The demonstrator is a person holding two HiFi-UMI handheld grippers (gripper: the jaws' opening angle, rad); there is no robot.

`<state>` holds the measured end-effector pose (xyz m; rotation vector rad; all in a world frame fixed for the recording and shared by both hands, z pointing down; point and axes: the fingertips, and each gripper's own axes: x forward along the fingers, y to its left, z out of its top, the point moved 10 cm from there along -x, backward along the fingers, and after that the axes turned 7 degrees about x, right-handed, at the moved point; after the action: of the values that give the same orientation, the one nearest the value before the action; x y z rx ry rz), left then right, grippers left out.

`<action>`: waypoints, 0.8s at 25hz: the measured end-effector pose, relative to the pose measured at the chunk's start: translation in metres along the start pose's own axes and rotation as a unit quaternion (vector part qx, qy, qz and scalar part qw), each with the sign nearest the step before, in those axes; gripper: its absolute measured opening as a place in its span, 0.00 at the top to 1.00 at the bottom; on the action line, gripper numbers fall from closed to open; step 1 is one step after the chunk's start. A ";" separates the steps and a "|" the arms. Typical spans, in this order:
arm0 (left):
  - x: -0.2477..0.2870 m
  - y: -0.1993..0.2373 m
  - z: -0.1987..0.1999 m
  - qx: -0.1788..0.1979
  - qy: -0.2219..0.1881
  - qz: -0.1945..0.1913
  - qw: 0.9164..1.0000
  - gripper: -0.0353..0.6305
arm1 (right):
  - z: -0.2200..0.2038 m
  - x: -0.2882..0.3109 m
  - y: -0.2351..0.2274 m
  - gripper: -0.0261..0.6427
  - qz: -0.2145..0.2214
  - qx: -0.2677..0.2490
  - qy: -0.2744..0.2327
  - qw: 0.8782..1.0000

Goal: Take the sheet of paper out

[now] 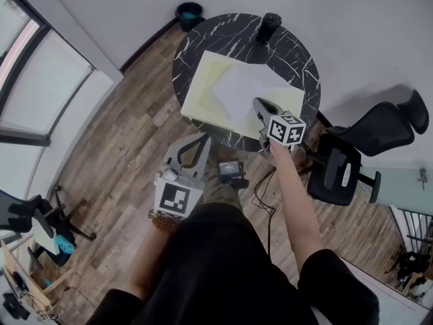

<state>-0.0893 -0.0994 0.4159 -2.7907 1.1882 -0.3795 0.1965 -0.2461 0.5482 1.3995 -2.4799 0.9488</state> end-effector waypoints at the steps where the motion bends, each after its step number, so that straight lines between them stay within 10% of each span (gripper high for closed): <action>1: -0.001 0.000 0.001 -0.010 0.001 0.004 1.000 0.96 | 0.001 -0.001 0.001 0.97 0.000 -0.001 -0.002 1.000; 20: -0.011 0.007 -0.002 0.027 -0.005 0.006 1.000 0.96 | 0.024 -0.016 0.046 0.97 0.001 -0.051 -0.056 0.997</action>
<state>-0.1016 -0.0965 0.4145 -2.7355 1.1725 -0.3895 0.1724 -0.2321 0.5021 1.4555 -2.5690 0.7535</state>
